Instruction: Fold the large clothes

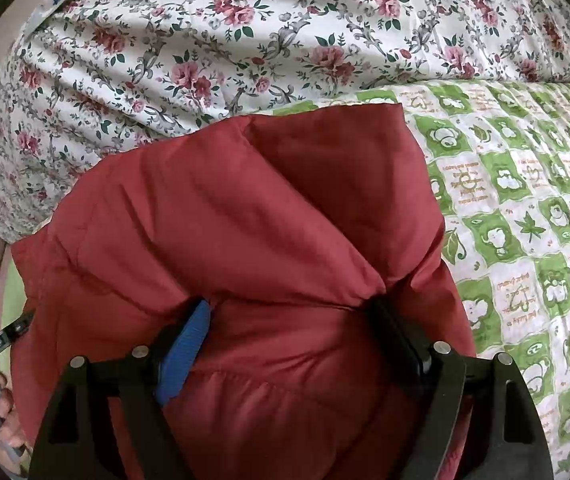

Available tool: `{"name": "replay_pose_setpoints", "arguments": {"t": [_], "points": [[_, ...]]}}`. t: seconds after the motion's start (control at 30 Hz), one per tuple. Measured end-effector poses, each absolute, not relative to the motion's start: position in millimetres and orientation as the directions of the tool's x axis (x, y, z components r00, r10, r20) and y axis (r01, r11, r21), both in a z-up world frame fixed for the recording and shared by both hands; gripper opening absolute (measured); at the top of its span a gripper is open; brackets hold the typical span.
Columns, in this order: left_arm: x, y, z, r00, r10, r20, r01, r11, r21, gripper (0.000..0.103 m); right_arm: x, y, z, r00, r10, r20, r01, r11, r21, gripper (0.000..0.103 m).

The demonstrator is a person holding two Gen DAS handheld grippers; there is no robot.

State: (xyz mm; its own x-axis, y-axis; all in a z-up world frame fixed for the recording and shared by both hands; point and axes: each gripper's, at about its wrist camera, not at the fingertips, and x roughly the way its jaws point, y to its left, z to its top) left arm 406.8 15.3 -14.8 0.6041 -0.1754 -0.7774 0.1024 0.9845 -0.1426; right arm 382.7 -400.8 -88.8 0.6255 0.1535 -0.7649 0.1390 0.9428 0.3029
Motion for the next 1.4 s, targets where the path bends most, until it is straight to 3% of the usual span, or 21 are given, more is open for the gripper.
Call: {"name": "replay_pose_setpoints", "arguments": {"t": [0.23, 0.3, 0.4, 0.63, 0.77, 1.27, 1.4], "points": [[380, 39, -3, 0.613, -0.217, -0.760, 0.110, 0.976, -0.189, 0.056, 366, -401, -71, 0.646, 0.151, -0.748, 0.135, 0.942, 0.307, 0.084], [378, 45, -3, 0.614, -0.235, -0.754, 0.121, 0.971, -0.205, 0.058, 355, -406, -62, 0.667, 0.168, -0.726, 0.133, 0.932, 0.337, 0.085], [376, 56, -3, 0.621, -0.262, -0.739, 0.117, 0.963, -0.243, 0.071, 337, -413, -51, 0.682, 0.196, -0.705, 0.119, 0.921, 0.370, 0.085], [376, 81, -12, 0.605, -0.308, -0.734, 0.094, 0.943, -0.319, 0.072, 308, -441, -41, 0.686, 0.194, -0.702, 0.127, 0.917, 0.378, 0.085], [376, 91, -17, 0.599, -0.329, -0.730, 0.095, 0.935, -0.343, 0.080, 296, -462, -49, 0.679, 0.189, -0.709, 0.167, 0.901, 0.400, 0.085], [394, 118, -54, 0.514, -0.537, -0.669, 0.071, 0.804, -0.591, 0.082, 288, -484, -91, 0.637, 0.368, -0.678, 0.168, 0.791, 0.588, 0.086], [401, 121, -69, 0.489, -0.608, -0.625, 0.042, 0.733, -0.679, 0.085, 293, -480, -99, 0.623, 0.418, -0.661, 0.152, 0.765, 0.626, 0.091]]}}
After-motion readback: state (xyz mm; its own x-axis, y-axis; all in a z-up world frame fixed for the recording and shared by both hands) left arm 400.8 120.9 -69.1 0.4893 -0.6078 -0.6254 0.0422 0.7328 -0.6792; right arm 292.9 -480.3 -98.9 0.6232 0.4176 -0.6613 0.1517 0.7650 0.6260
